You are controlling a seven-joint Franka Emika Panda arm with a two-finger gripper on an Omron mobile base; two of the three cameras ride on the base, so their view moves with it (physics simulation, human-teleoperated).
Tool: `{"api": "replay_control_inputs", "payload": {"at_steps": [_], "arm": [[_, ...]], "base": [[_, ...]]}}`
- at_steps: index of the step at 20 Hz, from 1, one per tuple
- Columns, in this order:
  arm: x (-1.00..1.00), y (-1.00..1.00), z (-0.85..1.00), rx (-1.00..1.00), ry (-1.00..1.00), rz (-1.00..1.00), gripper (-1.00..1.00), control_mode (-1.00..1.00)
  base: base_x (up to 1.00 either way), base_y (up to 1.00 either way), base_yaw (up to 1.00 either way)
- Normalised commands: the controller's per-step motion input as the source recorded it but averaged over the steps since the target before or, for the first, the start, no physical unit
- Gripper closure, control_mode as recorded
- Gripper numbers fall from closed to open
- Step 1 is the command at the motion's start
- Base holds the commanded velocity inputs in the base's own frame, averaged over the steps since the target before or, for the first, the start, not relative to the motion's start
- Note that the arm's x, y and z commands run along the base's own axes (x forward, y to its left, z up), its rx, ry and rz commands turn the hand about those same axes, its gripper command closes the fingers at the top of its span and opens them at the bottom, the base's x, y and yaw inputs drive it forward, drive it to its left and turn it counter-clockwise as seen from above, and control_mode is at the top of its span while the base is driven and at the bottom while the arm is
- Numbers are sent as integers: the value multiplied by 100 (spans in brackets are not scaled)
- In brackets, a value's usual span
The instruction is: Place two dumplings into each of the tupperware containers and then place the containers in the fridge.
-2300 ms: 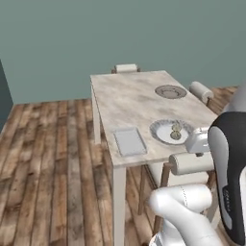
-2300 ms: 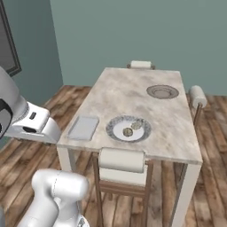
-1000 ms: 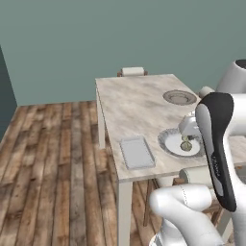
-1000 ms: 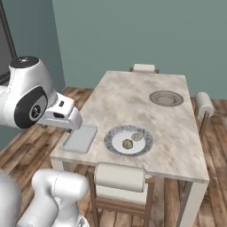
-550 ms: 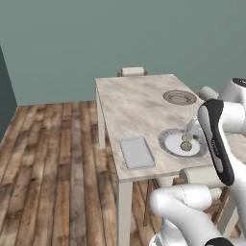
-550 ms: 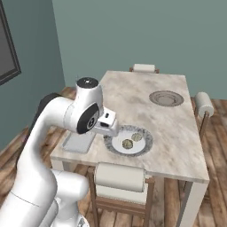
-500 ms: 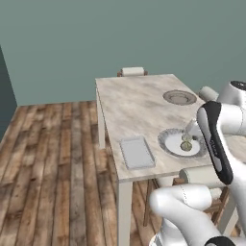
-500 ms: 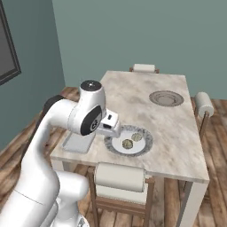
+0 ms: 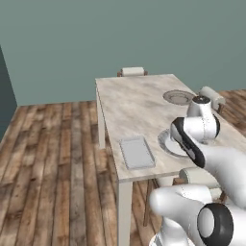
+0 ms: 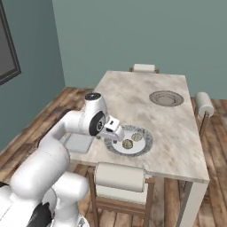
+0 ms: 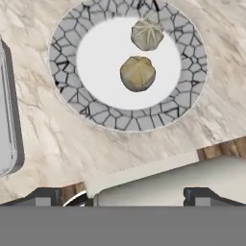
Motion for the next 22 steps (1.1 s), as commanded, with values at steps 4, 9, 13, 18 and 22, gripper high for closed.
{"api": "replay_control_inputs", "payload": {"at_steps": [4,9,13,18,22], "arm": [[88,-51,-13,18,34,0,-100,-100],[65,-63,-23,15,20,1,-100,-100],[29,-25,-42,3,0,2,-100,-100],[26,-1,-37,1,3,0,-100,-100],[3,-2,-37,0,0,3,-100,-100]], "base": [[0,0,0],[0,0,0],[0,0,0],[0,0,0],[0,0,0]]}}
